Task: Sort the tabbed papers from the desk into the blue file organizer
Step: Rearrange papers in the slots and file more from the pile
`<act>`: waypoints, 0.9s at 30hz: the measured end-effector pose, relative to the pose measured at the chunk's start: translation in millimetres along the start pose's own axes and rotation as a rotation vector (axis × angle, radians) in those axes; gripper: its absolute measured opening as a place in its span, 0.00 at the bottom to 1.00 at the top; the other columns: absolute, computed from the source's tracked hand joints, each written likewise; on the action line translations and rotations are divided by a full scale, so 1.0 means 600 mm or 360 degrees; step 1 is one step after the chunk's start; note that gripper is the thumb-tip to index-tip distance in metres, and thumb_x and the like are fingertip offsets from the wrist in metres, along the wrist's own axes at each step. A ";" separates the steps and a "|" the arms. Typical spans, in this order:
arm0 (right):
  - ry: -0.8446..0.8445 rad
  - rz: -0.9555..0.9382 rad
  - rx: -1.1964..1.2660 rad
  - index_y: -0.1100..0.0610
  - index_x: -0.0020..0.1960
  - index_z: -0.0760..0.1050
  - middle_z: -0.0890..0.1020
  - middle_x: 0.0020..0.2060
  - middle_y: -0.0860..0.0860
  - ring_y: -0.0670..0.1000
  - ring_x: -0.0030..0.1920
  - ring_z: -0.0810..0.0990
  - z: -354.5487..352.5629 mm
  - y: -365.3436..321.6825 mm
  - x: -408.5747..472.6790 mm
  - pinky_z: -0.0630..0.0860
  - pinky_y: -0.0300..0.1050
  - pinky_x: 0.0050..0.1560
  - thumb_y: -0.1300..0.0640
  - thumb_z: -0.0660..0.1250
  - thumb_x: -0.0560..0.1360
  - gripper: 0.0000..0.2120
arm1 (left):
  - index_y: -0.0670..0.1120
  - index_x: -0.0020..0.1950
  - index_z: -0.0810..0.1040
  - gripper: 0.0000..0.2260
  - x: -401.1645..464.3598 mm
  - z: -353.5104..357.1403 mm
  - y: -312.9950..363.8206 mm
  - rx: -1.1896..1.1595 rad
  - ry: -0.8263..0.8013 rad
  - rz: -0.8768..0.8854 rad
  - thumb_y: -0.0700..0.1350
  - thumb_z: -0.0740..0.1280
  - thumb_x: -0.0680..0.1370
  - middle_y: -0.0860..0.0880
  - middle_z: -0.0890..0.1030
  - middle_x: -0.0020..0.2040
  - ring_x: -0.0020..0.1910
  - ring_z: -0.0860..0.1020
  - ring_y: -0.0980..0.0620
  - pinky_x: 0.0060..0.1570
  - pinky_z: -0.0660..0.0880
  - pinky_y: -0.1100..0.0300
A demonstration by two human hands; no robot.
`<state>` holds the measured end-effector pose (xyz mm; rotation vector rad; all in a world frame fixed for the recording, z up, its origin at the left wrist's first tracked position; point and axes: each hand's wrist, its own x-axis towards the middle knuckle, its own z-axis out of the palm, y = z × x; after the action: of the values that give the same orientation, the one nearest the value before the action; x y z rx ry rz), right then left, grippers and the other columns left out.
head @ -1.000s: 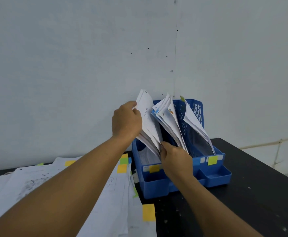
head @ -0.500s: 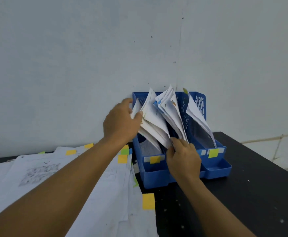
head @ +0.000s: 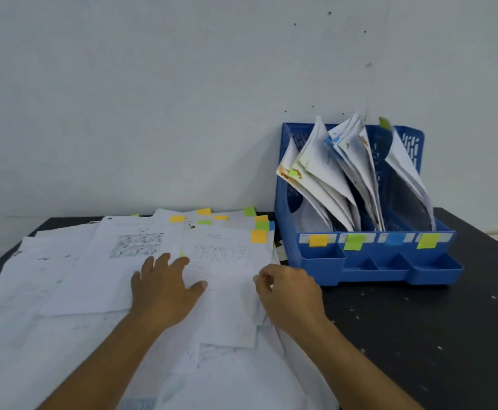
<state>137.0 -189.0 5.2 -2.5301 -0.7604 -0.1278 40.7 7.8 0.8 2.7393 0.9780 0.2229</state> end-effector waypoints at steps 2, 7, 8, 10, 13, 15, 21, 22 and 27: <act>-0.0086 0.0040 -0.0073 0.47 0.64 0.77 0.82 0.56 0.46 0.50 0.54 0.80 0.010 0.000 -0.005 0.78 0.46 0.51 0.41 0.58 0.81 0.17 | 0.57 0.77 0.55 0.35 -0.006 0.012 -0.005 0.0072 -0.0062 -0.0077 0.71 0.54 0.74 0.47 0.51 0.79 0.78 0.46 0.40 0.73 0.47 0.39; -0.0043 -0.0005 -0.0149 0.46 0.66 0.75 0.79 0.60 0.46 0.49 0.59 0.75 0.025 0.005 -0.024 0.76 0.44 0.55 0.40 0.57 0.81 0.19 | 0.54 0.77 0.56 0.37 -0.018 0.032 -0.014 0.0051 0.0005 -0.0132 0.73 0.50 0.74 0.47 0.57 0.78 0.77 0.52 0.43 0.73 0.51 0.43; -0.0050 -0.0018 -0.0157 0.46 0.68 0.74 0.78 0.62 0.45 0.49 0.61 0.74 0.026 0.005 -0.027 0.75 0.44 0.56 0.39 0.57 0.81 0.20 | 0.53 0.77 0.57 0.36 -0.019 0.032 -0.016 0.0040 0.0065 -0.0117 0.72 0.51 0.74 0.48 0.60 0.77 0.76 0.56 0.45 0.72 0.54 0.45; -0.0082 -0.0023 -0.0156 0.45 0.70 0.72 0.76 0.65 0.44 0.49 0.65 0.72 0.028 0.006 -0.031 0.73 0.43 0.58 0.38 0.57 0.81 0.21 | 0.53 0.76 0.59 0.34 -0.022 0.029 -0.018 0.0008 0.0174 -0.0086 0.70 0.54 0.75 0.51 0.67 0.74 0.73 0.62 0.48 0.69 0.60 0.49; -0.0096 -0.0018 -0.0136 0.44 0.71 0.71 0.75 0.66 0.43 0.48 0.66 0.71 0.028 0.009 -0.032 0.72 0.43 0.60 0.38 0.57 0.81 0.22 | 0.53 0.74 0.64 0.27 -0.030 0.018 -0.017 -0.0057 0.0236 -0.0109 0.64 0.58 0.78 0.52 0.75 0.67 0.68 0.70 0.49 0.65 0.66 0.53; -0.0095 -0.0001 -0.0084 0.44 0.71 0.71 0.75 0.67 0.43 0.47 0.67 0.71 0.028 0.011 -0.033 0.72 0.42 0.62 0.38 0.58 0.80 0.22 | 0.54 0.67 0.73 0.18 -0.037 0.011 -0.016 -0.0104 0.0329 -0.0088 0.59 0.59 0.80 0.52 0.81 0.57 0.56 0.77 0.51 0.54 0.72 0.57; 0.0071 0.0087 0.0447 0.47 0.68 0.76 0.80 0.62 0.43 0.43 0.56 0.79 0.007 0.001 -0.023 0.77 0.43 0.59 0.42 0.64 0.78 0.20 | 0.52 0.40 0.80 0.07 -0.057 0.011 0.000 -0.0749 0.0837 0.0147 0.49 0.67 0.78 0.55 0.78 0.27 0.26 0.75 0.54 0.30 0.72 0.60; 0.0044 0.0126 0.0582 0.48 0.66 0.78 0.82 0.58 0.43 0.43 0.52 0.80 0.001 -0.007 -0.019 0.78 0.42 0.57 0.42 0.65 0.79 0.19 | 0.51 0.40 0.80 0.08 -0.063 0.013 0.007 -0.0850 0.0888 0.0237 0.49 0.67 0.78 0.56 0.78 0.27 0.26 0.75 0.56 0.29 0.72 0.61; -0.0459 0.0582 0.1489 0.52 0.57 0.80 0.85 0.48 0.49 0.50 0.48 0.84 -0.018 -0.062 0.023 0.83 0.48 0.50 0.38 0.67 0.76 0.20 | 0.50 0.44 0.82 0.10 -0.101 0.026 0.048 -0.1178 0.0815 0.0647 0.52 0.64 0.77 0.61 0.82 0.37 0.38 0.80 0.63 0.37 0.74 0.69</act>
<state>129.3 -160.3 33.5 -1.7380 -0.3118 0.5906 15.2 -55.0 -10.9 2.1623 0.2923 1.1398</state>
